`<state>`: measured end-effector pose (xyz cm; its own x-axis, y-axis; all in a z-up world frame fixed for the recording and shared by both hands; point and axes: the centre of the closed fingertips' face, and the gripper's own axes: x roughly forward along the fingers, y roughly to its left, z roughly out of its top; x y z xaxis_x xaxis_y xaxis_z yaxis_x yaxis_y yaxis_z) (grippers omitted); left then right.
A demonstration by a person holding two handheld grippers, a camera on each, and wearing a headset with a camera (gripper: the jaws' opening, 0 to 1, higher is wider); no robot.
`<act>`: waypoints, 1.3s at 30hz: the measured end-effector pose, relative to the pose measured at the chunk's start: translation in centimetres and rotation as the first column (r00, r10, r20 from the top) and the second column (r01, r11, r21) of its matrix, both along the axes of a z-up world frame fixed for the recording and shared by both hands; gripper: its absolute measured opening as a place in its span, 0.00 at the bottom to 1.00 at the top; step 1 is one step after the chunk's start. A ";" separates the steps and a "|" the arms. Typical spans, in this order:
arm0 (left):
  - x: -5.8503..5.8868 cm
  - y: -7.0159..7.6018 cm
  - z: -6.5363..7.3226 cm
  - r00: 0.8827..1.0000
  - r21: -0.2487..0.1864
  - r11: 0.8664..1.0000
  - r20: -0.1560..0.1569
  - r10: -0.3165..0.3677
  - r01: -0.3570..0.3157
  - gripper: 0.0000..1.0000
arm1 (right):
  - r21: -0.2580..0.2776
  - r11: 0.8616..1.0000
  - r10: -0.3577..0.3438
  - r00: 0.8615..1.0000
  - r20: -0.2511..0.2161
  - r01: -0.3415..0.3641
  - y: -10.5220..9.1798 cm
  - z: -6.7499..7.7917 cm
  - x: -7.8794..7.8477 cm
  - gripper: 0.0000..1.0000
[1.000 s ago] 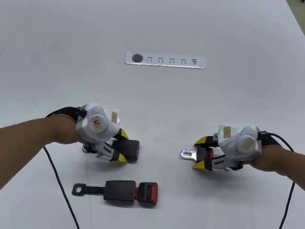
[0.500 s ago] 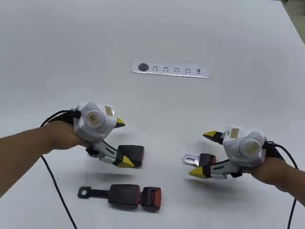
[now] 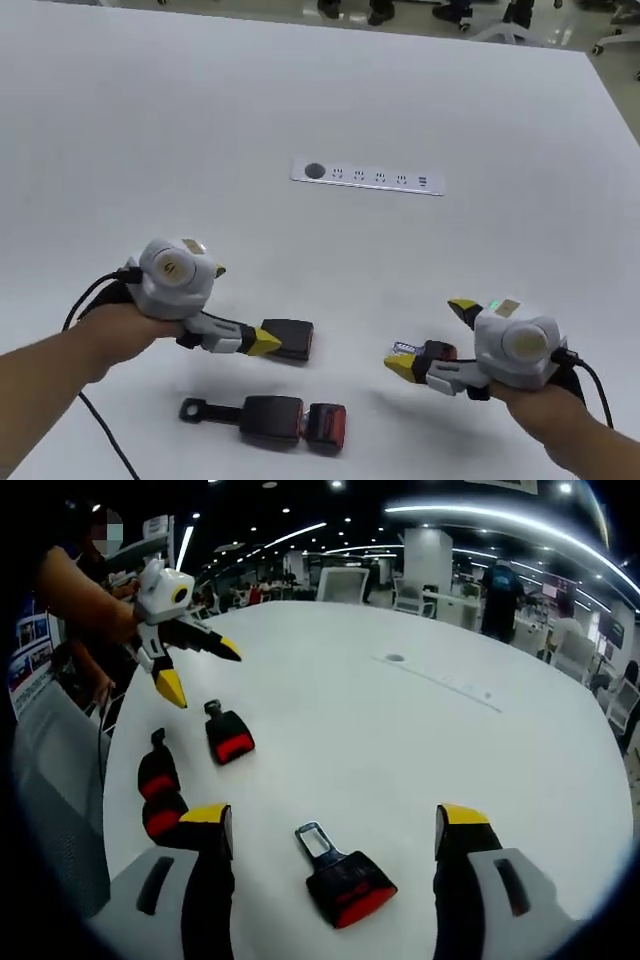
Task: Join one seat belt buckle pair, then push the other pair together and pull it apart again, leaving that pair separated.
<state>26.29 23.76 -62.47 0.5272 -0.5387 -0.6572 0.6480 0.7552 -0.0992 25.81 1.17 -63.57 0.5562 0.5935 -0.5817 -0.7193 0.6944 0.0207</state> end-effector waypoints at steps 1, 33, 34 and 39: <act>-0.2 0.2 0.2 1.000 -0.006 1.000 0.010 0.011 -0.011 0.93 | 0.001 1.000 -0.014 1.000 0.005 0.014 -0.2 0.2 -0.1 0.83; -8.1 4.2 4.1 0.983 -0.130 0.978 0.068 0.172 -0.163 1.00 | 0.112 0.955 -0.286 0.953 0.099 0.275 -2.1 4.5 -6.5 0.96; -8.3 4.6 4.0 0.982 -0.129 0.978 0.071 0.177 -0.167 1.00 | 0.111 0.955 -0.287 0.953 0.099 0.276 -2.1 4.5 -6.8 0.97; -9.2 5.4 4.7 0.972 -0.146 0.968 0.080 0.219 -0.206 1.00 | 0.123 0.947 -0.309 0.944 0.113 0.295 -2.3 5.1 -7.9 0.98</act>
<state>17.12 29.17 -57.76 0.6958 -0.4882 -0.5268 0.4853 0.8603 -0.1561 17.92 -1.10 -58.47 0.7848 0.4386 -0.4379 -0.4772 0.8784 0.0245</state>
